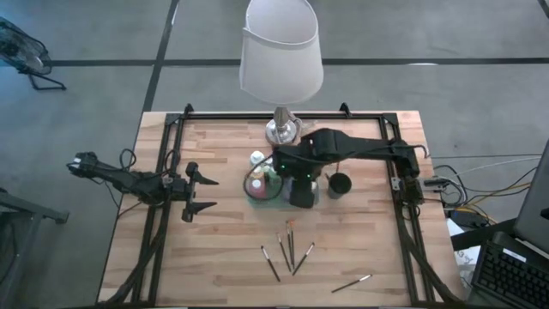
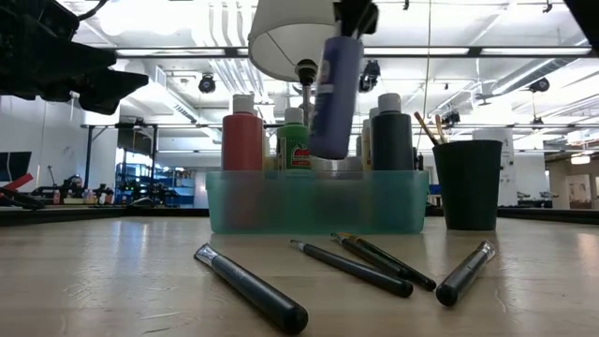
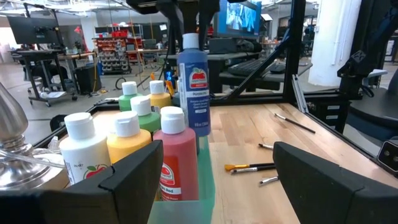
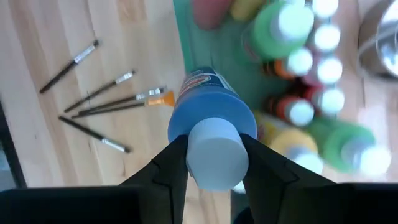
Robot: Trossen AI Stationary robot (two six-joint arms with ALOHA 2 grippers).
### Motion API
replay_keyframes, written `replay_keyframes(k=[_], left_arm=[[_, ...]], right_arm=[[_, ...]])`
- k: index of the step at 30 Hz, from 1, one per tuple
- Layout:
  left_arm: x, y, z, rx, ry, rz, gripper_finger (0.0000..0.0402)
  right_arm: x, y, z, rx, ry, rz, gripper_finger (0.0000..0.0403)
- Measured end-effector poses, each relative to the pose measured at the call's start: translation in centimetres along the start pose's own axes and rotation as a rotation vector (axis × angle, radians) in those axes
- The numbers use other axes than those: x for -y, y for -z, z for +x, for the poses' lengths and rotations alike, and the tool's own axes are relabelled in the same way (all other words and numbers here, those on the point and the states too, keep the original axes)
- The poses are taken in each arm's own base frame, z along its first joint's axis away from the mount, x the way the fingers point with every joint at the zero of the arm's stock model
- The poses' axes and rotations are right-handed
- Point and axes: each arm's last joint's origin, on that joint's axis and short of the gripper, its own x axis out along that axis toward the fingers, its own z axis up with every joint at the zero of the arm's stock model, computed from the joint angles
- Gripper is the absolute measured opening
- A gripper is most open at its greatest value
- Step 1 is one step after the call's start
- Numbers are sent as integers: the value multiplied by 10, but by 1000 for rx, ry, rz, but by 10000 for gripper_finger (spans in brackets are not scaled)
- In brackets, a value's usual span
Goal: Pick & Place Paint Supplies
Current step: Put the blue paint bottle into the green bin
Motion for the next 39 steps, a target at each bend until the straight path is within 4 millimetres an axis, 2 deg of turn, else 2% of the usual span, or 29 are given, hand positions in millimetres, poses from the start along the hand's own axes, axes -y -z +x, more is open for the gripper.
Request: replay_keyframes(k=[7, 18, 25, 39], left_arm=[[0, 0, 0, -1, 0, 0, 310], [0, 0, 0, -1, 0, 0, 310], [0, 0, 0, -1, 1, 0, 310], [0, 0, 0, -1, 0, 0, 310]], right_arm=[[7, -15, 14, -12, 8, -50, 113], [26, -16, 24, -51, 62, -37, 113], [33, -14, 42, -120, 97, -47, 113], [43, -15, 77, -128, 120, -42, 113]])
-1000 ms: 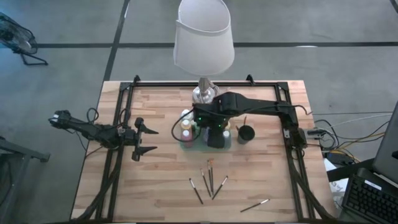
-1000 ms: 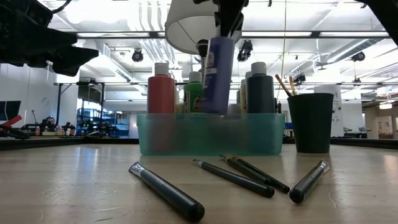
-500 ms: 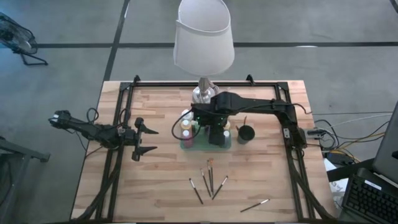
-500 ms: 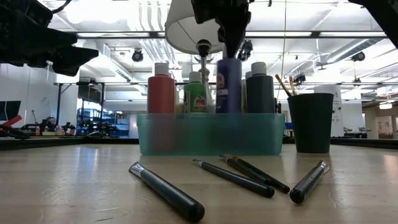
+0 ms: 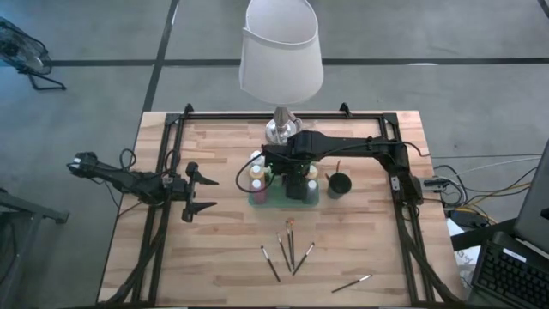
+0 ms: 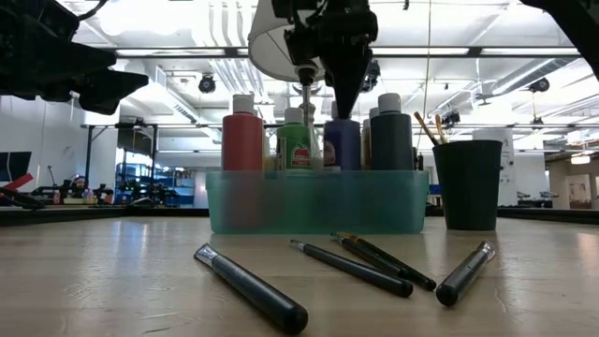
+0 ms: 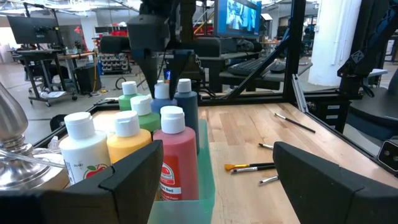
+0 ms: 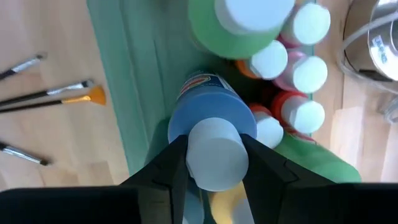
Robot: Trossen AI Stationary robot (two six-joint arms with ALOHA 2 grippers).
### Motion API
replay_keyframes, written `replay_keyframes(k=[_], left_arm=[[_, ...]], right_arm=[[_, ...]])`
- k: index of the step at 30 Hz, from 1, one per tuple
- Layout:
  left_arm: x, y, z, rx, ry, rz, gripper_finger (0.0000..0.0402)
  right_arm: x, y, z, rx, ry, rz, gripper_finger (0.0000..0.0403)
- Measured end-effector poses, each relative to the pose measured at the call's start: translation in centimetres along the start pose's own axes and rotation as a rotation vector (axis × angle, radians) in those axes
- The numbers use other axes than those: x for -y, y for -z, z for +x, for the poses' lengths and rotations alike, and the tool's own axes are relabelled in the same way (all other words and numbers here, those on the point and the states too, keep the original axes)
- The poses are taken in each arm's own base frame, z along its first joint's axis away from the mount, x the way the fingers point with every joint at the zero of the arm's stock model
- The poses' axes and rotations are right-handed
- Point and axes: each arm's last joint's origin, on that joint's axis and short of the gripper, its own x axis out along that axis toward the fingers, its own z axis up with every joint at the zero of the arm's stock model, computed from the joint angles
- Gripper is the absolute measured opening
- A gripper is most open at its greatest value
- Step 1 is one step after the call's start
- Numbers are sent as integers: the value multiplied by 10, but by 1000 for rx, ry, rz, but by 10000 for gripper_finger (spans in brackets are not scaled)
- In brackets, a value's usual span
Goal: Pick & Place Paint Supplies
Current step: Put the blue paint bottle into the green bin
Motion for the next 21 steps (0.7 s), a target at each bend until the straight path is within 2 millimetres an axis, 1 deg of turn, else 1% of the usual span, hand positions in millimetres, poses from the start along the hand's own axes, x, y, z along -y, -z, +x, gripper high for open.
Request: replay_keyframes(k=[6, 21], left_arm=[[0, 0, 0, 0, 0, 0, 310], [0, 0, 0, -1, 0, 1, 310]], right_arm=[[3, -1, 7, 8, 5, 5, 113], [13, -3, 11, 20, 14, 19, 114]])
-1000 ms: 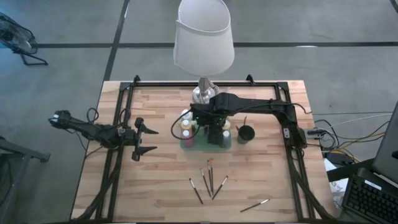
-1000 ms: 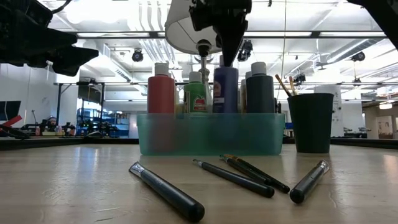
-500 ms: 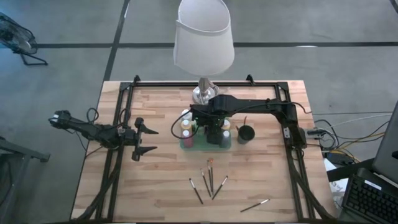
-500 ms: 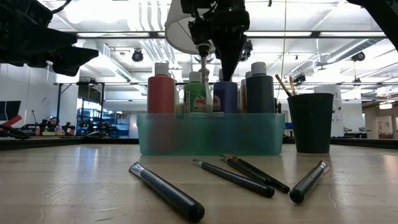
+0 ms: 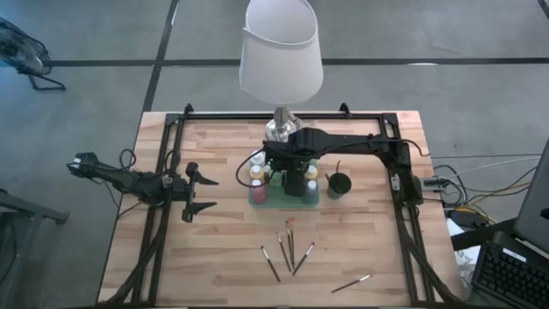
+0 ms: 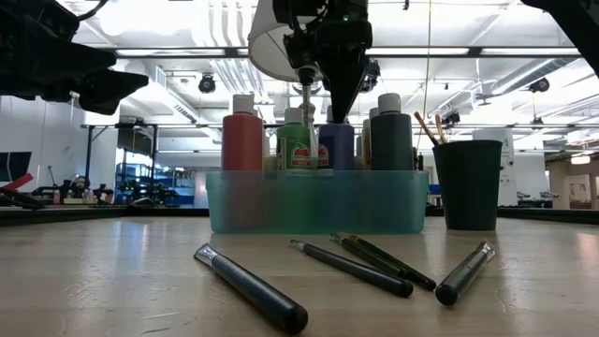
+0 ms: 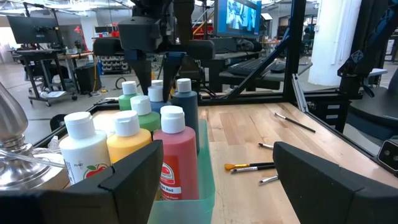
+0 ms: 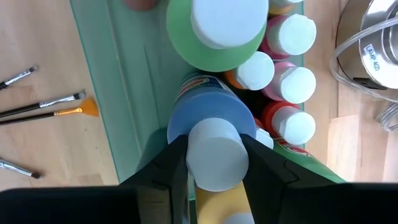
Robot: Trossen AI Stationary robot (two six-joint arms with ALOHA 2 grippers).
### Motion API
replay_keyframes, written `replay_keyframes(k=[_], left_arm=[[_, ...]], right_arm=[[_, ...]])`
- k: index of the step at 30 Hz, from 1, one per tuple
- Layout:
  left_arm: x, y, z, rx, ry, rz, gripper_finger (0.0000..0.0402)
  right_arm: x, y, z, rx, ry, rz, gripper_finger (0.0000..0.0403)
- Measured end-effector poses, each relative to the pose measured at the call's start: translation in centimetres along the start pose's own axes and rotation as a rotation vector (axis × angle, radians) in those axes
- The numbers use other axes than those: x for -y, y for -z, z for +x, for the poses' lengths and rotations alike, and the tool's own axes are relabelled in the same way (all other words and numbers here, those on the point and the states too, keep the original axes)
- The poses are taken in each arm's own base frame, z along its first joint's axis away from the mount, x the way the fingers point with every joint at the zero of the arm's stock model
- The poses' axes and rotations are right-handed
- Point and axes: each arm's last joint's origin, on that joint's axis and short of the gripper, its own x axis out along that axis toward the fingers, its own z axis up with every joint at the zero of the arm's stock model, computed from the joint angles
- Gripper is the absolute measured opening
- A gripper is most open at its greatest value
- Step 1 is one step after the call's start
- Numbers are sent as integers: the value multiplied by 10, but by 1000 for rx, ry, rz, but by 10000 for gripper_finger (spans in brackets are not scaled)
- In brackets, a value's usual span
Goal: Pick & Place Paint Supplies
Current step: Put the blue paint bottle into the green bin
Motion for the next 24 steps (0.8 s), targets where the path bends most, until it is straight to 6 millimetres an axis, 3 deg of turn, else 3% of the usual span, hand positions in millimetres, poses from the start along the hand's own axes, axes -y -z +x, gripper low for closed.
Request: replay_keyframes(k=[24], left_arm=[[0, 0, 0, -2, 0, 1, 310]], right_arm=[[4, 1, 2, -15, 14, -13, 127]])
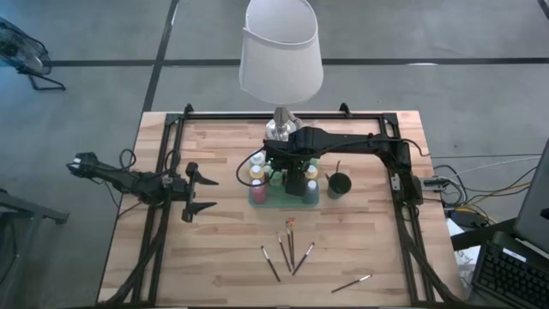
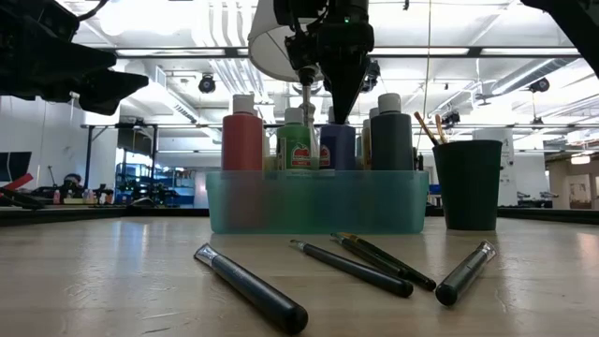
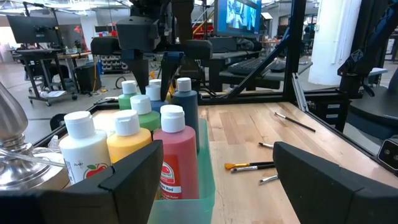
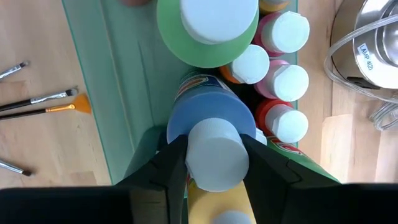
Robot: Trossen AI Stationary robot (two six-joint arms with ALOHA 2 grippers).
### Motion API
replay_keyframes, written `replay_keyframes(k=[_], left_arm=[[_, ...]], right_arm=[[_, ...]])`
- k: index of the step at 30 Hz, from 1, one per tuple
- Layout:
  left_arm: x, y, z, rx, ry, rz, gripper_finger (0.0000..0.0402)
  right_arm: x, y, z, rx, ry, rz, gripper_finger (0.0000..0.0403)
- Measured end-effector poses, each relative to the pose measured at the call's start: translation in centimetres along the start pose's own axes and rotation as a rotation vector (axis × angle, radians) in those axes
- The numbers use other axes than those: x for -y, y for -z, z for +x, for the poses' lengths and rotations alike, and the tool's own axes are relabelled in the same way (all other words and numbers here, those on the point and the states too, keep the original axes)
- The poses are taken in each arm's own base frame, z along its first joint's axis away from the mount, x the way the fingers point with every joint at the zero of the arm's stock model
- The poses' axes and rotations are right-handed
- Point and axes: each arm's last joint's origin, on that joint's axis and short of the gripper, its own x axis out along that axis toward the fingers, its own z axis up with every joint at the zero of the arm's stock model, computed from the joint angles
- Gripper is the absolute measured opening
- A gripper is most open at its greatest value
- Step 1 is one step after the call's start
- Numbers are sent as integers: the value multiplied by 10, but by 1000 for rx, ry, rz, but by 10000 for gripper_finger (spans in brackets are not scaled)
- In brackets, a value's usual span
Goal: Pick & Place Paint Supplies
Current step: Put the blue paint bottle into the green bin, then put the black paint brush into the black cup
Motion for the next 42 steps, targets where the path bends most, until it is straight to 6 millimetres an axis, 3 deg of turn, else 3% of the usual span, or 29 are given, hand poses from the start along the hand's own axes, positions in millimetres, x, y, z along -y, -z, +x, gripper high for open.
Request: replay_keyframes(k=[18, 29, 36, 42], left_arm=[[0, 0, 0, 0, 0, 0, 310], [0, 0, 0, -3, 0, 1, 310], [0, 0, 0, -2, 0, 1, 310], [0, 0, 0, -2, -1, 1, 310]], right_arm=[[1, 3, -7, 18, 4, 8, 213], [0, 7, -23, 69, 0, 23, 216], [-16, 10, -53, 166, -16, 5, 217], [-34, 26, -94, 287, 8, 1, 205]])
